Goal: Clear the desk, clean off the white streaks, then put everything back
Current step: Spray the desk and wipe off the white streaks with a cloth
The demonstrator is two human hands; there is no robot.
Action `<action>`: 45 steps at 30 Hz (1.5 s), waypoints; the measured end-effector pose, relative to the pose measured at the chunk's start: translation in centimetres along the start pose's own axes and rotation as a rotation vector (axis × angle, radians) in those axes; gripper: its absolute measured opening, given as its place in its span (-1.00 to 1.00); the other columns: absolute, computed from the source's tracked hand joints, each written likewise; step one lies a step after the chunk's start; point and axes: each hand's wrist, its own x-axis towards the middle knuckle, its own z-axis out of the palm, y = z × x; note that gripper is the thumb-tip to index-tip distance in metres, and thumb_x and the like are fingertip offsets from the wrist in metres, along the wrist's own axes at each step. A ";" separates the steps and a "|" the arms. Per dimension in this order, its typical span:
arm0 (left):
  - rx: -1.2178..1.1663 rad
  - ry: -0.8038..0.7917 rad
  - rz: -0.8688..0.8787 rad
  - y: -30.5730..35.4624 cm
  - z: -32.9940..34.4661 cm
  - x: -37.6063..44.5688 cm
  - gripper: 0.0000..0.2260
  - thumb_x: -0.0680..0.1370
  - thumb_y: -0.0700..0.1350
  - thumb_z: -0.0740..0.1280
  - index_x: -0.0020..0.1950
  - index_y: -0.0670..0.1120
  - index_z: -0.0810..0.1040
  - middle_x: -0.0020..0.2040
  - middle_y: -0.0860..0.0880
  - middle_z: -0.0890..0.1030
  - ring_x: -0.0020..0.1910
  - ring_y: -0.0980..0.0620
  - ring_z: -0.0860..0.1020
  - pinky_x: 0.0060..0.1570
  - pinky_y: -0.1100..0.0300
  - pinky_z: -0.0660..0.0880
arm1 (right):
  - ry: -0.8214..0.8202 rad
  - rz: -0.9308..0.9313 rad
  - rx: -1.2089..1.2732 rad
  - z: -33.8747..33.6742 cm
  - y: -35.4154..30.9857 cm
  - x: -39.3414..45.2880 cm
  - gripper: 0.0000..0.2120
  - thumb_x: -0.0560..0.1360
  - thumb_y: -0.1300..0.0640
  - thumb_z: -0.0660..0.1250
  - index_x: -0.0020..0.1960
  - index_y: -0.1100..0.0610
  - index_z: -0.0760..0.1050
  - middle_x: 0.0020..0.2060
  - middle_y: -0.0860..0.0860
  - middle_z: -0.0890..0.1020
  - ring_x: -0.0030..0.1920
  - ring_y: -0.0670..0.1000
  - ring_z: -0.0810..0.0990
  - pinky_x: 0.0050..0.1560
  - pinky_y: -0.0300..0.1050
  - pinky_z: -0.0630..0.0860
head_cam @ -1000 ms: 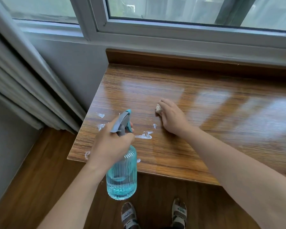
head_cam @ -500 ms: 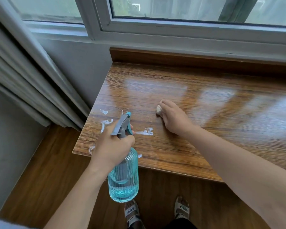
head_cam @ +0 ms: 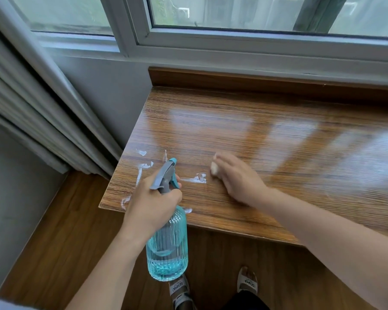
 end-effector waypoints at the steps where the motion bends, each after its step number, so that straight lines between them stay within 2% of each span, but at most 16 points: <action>1: 0.005 -0.004 -0.004 0.0 0.1 -0.1 -0.84 0.52 -0.21 0.35 -0.03 0.06 0.59 -0.29 0.04 0.51 -0.34 0.03 0.46 -0.30 0.11 0.43 | 0.034 0.050 0.007 -0.1 0.5 2.1 -0.81 0.56 0.26 0.26 0.14 0.28 0.54 0.15 0.17 0.58 0.21 0.24 0.51 0.32 0.17 0.46; 2: 0.010 -0.010 -0.010 0.0 0.2 -0.1 -0.85 0.52 -0.21 0.35 -0.02 0.05 0.59 -0.32 0.08 0.49 -0.36 0.04 0.43 -0.31 0.11 0.42 | 0.043 0.090 0.004 -0.2 0.6 3.8 -0.84 0.54 0.24 0.22 0.07 0.25 0.51 0.09 0.14 0.56 0.16 0.21 0.49 0.25 0.19 0.48; 3: 0.012 -0.017 -0.021 0.0 0.2 -0.2 -0.85 0.51 -0.19 0.34 -0.02 0.05 0.60 -0.36 0.12 0.46 -0.38 0.04 0.41 -0.31 0.10 0.42 | 0.054 0.117 -0.010 0.0 0.6 4.8 -0.85 0.55 0.22 0.22 0.06 0.24 0.50 0.09 0.12 0.54 0.17 0.18 0.46 0.25 0.17 0.47; 6: 0.035 -0.033 -0.048 -0.2 0.4 -0.4 -0.84 0.51 -0.18 0.33 -0.01 0.06 0.61 -0.38 0.12 0.46 -0.37 0.02 0.41 -0.30 0.08 0.44 | 0.119 0.150 -0.015 1.0 -0.8 3.7 -0.78 0.58 0.25 0.29 0.20 0.27 0.50 0.25 0.17 0.50 0.30 0.20 0.41 0.36 0.10 0.40; 11: 0.069 -0.059 -0.033 -0.9 0.6 -0.9 -0.86 0.52 -0.21 0.35 -0.01 0.02 0.60 -0.29 0.00 0.51 -0.37 0.02 0.43 -0.32 0.08 0.43 | 0.008 -0.161 -0.026 1.0 -4.5 -6.6 -0.58 0.57 0.22 0.36 0.41 0.20 0.45 0.30 0.05 0.48 0.32 0.11 0.39 0.37 -0.07 0.36; 15: 0.065 -0.083 -0.052 -1.5 0.9 -1.1 -0.87 0.53 -0.20 0.35 -0.02 0.04 0.57 -0.31 0.04 0.51 -0.39 0.06 0.45 -0.34 0.11 0.44 | 0.004 -0.215 -0.087 0.2 -2.6 -8.6 -0.62 0.63 0.07 0.32 0.43 0.09 0.48 0.32 -0.03 0.53 0.29 0.08 0.45 0.29 -0.03 0.48; 17: 0.084 -0.083 -0.076 -2.0 1.3 -1.2 -0.89 0.53 -0.16 0.36 -0.01 0.05 0.57 -0.31 0.06 0.51 -0.36 0.05 0.47 -0.30 0.08 0.46 | 0.047 -0.150 -0.060 0.1 -1.5 -7.2 -0.68 0.63 0.06 0.32 0.36 0.09 0.54 0.28 -0.02 0.58 0.21 0.10 0.48 0.21 0.04 0.49; 20: 0.161 -0.112 -0.085 -2.4 1.9 -1.6 -0.90 0.52 -0.09 0.37 0.02 0.07 0.56 -0.27 0.03 0.54 -0.32 0.00 0.46 -0.28 0.05 0.43 | 0.199 0.067 0.097 -0.2 -0.1 -4.8 -0.72 0.60 0.10 0.37 0.27 0.17 0.61 0.20 0.08 0.61 0.19 0.14 0.48 0.19 0.11 0.50; 22: 0.195 -0.112 -0.091 -2.6 2.4 -1.8 -0.95 0.54 -0.09 0.36 -0.05 0.04 0.51 -0.28 0.01 0.51 -0.34 0.00 0.43 -0.29 0.05 0.41 | 0.285 0.155 0.113 -0.7 0.7 -3.3 -0.71 0.59 0.12 0.40 0.28 0.20 0.61 0.17 0.13 0.59 0.20 0.15 0.49 0.19 0.06 0.50; 24: 0.254 -0.099 -0.099 -2.6 2.8 -2.2 -0.86 0.55 -0.13 0.35 -0.16 0.01 0.42 -0.32 0.01 0.43 -0.37 0.01 0.37 -0.33 0.09 0.35 | 0.320 0.188 0.121 -1.0 1.3 -2.1 -0.70 0.57 0.13 0.43 0.28 0.19 0.61 0.12 0.13 0.55 0.18 0.16 0.48 0.16 0.02 0.49; 29: 0.236 -0.090 -0.114 -2.6 3.6 -2.5 -0.81 0.53 -0.14 0.35 -0.20 0.07 0.40 -0.35 0.07 0.42 -0.38 0.01 0.39 -0.31 0.10 0.34 | 0.252 0.231 0.085 -0.3 2.4 -1.5 -0.69 0.56 0.09 0.45 0.27 0.14 0.62 0.09 0.13 0.52 0.15 0.17 0.46 0.10 0.06 0.52; 34: 0.205 -0.074 -0.107 -2.9 3.8 -2.5 -0.91 0.52 -0.13 0.35 -0.13 0.00 0.45 -0.32 0.01 0.45 -0.36 -0.02 0.42 -0.28 0.06 0.38 | 0.142 0.181 0.007 -0.1 2.9 -2.1 -0.69 0.58 0.01 0.37 0.29 0.06 0.57 0.18 0.11 0.52 0.15 0.19 0.42 0.16 -0.01 0.35; 40: 0.187 -0.045 -0.083 -3.1 3.4 -2.9 -0.85 0.55 -0.15 0.35 -0.14 0.05 0.42 -0.32 0.05 0.42 -0.35 0.00 0.39 -0.30 0.09 0.35 | 0.011 0.111 0.022 -0.9 3.7 -0.2 -0.69 0.59 -0.04 0.35 0.29 0.03 0.59 0.15 0.08 0.47 0.16 0.15 0.39 0.19 0.07 0.41; 42: 0.169 -0.031 -0.076 -3.3 3.2 -3.1 -0.82 0.56 -0.15 0.35 -0.16 0.07 0.41 -0.35 0.08 0.43 -0.38 0.04 0.40 -0.31 0.11 0.36 | 0.019 0.122 -0.004 -0.7 3.4 2.3 -0.70 0.60 -0.04 0.34 0.25 0.06 0.60 0.16 0.10 0.48 0.19 0.15 0.38 0.22 0.05 0.39; 45: 0.149 -0.020 -0.072 -3.5 3.0 -3.1 -0.84 0.57 -0.14 0.36 -0.14 0.06 0.44 -0.37 0.08 0.42 -0.39 0.06 0.40 -0.32 0.14 0.36 | 0.103 0.237 -0.019 0.2 2.5 5.9 -0.70 0.62 -0.04 0.31 0.25 0.09 0.60 0.17 0.10 0.49 0.20 0.17 0.38 0.22 0.00 0.35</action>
